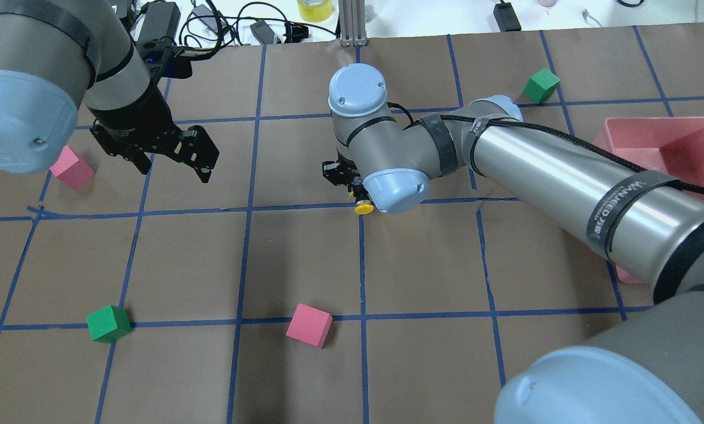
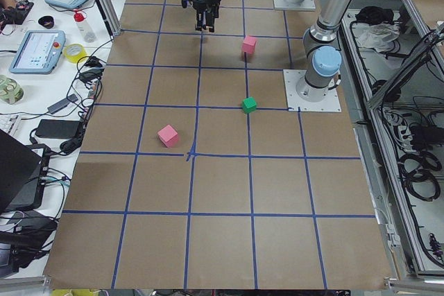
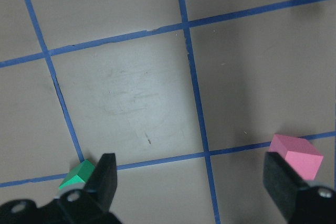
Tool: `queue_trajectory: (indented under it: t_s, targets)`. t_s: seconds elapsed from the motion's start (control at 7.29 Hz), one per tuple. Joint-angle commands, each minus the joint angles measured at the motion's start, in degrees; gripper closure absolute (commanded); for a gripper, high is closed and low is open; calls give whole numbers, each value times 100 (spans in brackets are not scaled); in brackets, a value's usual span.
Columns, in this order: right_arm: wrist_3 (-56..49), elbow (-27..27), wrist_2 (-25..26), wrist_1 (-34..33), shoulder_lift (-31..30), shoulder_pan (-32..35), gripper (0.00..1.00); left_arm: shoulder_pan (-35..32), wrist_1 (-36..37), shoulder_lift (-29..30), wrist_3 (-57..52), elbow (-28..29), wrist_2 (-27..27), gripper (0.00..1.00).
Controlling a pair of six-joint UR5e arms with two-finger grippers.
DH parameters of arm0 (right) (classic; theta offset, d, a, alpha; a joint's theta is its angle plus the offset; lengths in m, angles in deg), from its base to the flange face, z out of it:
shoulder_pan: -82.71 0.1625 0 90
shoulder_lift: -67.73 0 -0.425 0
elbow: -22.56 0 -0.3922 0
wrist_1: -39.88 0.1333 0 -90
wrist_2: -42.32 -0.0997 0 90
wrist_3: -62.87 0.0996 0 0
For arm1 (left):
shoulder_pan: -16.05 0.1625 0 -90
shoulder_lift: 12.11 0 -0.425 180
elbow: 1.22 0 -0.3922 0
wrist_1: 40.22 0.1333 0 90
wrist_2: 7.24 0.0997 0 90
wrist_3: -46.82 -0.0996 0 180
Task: Align button upright
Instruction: 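Lower the button switch onto the table with the right gripper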
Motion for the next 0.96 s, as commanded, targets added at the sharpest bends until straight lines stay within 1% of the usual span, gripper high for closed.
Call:
queue_trajectory:
  t_s: [0.0, 0.14, 0.41, 0.55, 0.82]
  targets:
    - [23, 26, -8, -71, 84, 10, 100, 0, 4, 17, 0, -2, -30, 0]
    - [23, 26, -26, -71, 119, 10, 96, 0, 4, 18, 0, -2, -12, 0]
    - [181, 26, -70, -80, 129, 10, 94, 0, -5, 18, 9, -2, -29, 0]
    - [182, 35, -70, -80, 137, 10, 90, 0, 4, 44, 43, -10, -12, 0]
    - [190, 26, -79, -80, 155, 10, 73, 0, 21, 88, 0, -28, 14, 0]
